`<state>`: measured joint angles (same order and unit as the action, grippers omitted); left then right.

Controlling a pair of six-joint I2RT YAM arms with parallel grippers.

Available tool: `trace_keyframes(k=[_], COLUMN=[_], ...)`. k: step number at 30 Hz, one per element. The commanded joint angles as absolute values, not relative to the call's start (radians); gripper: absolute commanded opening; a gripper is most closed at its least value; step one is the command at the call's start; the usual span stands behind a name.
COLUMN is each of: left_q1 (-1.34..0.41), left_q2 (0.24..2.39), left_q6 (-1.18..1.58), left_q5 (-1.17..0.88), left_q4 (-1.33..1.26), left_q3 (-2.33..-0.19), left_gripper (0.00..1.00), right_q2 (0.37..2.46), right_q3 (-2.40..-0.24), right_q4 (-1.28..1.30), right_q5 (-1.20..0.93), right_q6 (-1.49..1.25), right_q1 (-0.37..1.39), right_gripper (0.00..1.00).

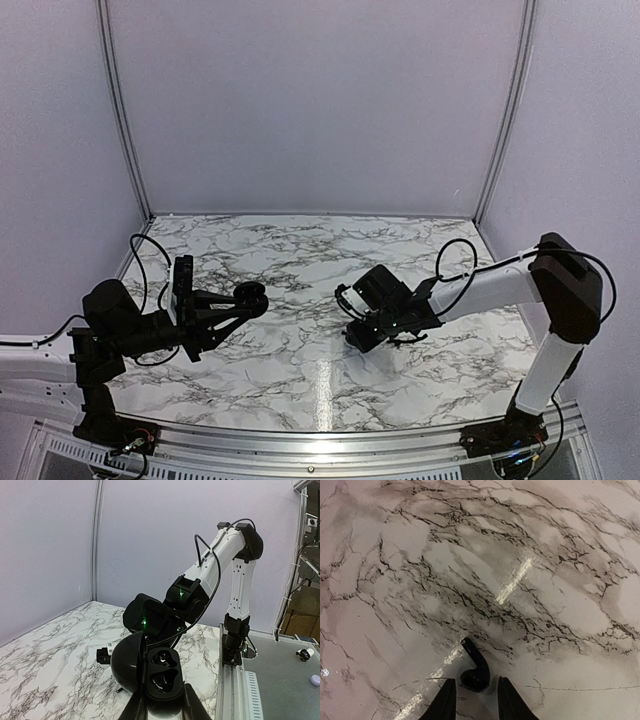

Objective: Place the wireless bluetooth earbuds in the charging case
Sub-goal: Pick up the left earbud from the center of the board.

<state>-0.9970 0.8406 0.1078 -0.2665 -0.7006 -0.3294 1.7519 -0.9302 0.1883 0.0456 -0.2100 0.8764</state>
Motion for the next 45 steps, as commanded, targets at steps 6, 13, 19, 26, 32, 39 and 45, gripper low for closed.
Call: trace_keyframes(k=[6,13,19,26,32,39,45], left_q1=[-1.002,-1.002,-1.002,-1.002,-1.002,-1.002,-1.002], left_q2=[0.825,0.824,0.819,0.809,0.802,0.797,0.790], left_q6=[0.096,0.096,0.098,0.094,0.103,0.111,0.113], left_q5=[-0.247,-0.239,-0.231,-0.219,-0.207,-0.203,-0.198], left_q4=[-0.698,-0.698,-0.699,-0.698,-0.698,-0.698,-0.699], left_q3=[-0.324,-0.319,-0.312,-0.301,-0.284,-0.262,-0.255], left_gripper=[0.00,0.00,0.00,0.00,0.00,0.00,0.00], right_q2=[1.772,1.777,1.785,1.789,1.749,1.722,1.714], right_q3=[-0.948,-0.949,-0.957,-0.968,-0.964,-0.967,-0.947], right_q4=[0.179,0.163,0.158,0.157,0.150,0.141,0.113], right_q5=[0.085,0.081,0.078,0.065,0.068,0.067,0.030], right_q6=[-0.204,-0.164,-0.139,-0.119,-0.086,-0.052,-0.086], right_q1=[0.869,0.868,0.865,0.859,0.857,0.857,0.841], right_gripper=[0.25,0.21,0.22,0.17,0.11,0.12,0.31])
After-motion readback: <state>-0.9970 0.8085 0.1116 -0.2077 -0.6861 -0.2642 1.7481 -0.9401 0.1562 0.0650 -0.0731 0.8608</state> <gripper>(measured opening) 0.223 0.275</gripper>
